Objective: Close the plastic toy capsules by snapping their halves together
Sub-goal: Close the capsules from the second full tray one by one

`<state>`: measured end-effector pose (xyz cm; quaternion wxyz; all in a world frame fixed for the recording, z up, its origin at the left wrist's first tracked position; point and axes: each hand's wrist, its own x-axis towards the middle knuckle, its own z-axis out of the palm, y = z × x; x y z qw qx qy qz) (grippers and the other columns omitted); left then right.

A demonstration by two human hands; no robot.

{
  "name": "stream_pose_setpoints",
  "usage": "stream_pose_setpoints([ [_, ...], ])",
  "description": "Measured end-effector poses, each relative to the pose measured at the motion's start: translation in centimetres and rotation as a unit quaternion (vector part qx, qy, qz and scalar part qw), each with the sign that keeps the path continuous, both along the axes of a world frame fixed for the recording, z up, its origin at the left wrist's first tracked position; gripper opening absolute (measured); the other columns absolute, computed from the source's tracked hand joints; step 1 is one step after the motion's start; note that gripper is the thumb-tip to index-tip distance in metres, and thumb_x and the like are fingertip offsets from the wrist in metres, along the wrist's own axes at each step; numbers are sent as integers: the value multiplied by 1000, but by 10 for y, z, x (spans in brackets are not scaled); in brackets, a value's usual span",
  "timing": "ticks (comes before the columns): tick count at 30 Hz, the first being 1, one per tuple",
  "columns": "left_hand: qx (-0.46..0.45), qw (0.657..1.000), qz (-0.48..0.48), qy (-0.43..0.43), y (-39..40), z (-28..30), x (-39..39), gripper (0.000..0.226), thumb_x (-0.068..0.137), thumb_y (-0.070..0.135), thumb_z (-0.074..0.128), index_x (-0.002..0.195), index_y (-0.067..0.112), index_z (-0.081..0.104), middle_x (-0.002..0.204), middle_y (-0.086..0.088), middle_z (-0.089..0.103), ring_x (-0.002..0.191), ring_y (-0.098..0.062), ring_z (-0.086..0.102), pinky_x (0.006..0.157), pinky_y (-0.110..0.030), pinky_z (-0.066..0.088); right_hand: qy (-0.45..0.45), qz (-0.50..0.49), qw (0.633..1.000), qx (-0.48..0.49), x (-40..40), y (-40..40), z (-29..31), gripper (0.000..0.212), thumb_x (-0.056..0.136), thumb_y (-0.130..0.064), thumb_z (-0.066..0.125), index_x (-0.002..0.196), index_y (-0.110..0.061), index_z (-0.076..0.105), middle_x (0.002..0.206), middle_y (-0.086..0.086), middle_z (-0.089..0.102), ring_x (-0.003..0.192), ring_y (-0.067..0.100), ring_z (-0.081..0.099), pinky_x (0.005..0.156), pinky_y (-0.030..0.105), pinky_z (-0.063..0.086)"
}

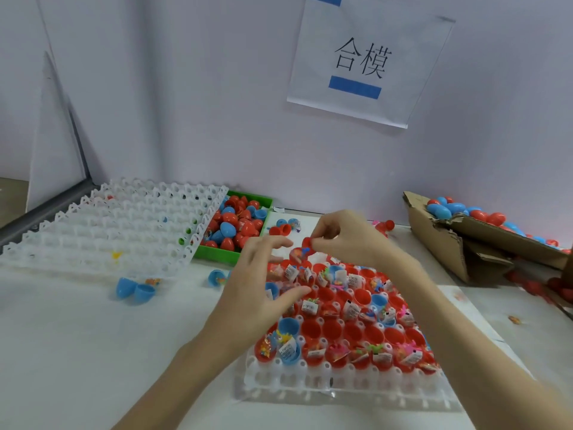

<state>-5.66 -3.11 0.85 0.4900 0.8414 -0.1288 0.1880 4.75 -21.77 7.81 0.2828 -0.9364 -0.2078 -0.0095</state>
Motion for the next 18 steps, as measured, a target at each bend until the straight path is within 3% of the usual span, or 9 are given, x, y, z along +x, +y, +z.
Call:
stream_pose_setpoints([
  [4,-74,996,6,-57,-4,-2,-1,27,86,23,83,106,27,65,102,17,68,100,-5,69,85,-16,57,-2,-25,999,45,-40,5,-24,9,86,-22,70,78,-24,69,70,-11,68,58,-6,60,50,9,44],
  [6,-83,995,17,-56,-3,-2,0,20,85,22,84,98,25,70,96,17,71,94,-5,71,80,-13,56,-38,-71,993,85,-53,7,-38,8,91,-26,68,84,-24,67,76,-12,68,65,-4,63,53,11,46],
  [8,-88,995,20,-41,0,-3,1,19,83,23,86,97,24,73,93,18,73,89,-4,72,78,-12,56,-79,-96,979,160,-66,10,-47,8,99,-29,62,93,-24,64,81,-12,68,71,0,66,56,13,48],
  [11,-73,997,20,-33,1,-5,2,18,82,24,86,97,25,76,90,20,74,86,-3,72,78,-14,57,-88,-44,960,261,-80,15,-53,7,104,-23,56,101,-23,62,88,-11,71,76,5,73,60,16,55],
  [14,-86,996,11,-19,3,-5,3,30,80,26,88,105,25,71,91,19,75,87,-3,73,80,-16,58,-95,-7,959,268,-84,16,-56,10,100,-16,64,109,-21,65,96,-13,73,91,7,73,77,24,61],
  [16,-106,994,2,5,4,-2,3,43,77,28,89,110,27,62,93,16,77,89,-3,75,82,-17,58,-86,-12,957,276,-85,17,-58,21,97,-17,68,117,-23,66,100,-14,74,96,3,73,83,23,61],
  [18,-107,994,-5,7,6,-1,3,42,77,27,89,106,25,59,91,13,77,89,-5,75,82,-20,59,-84,-26,951,298,-86,18,-60,23,96,-18,70,119,-22,70,100,-15,75,97,3,73,84,24,61],
])
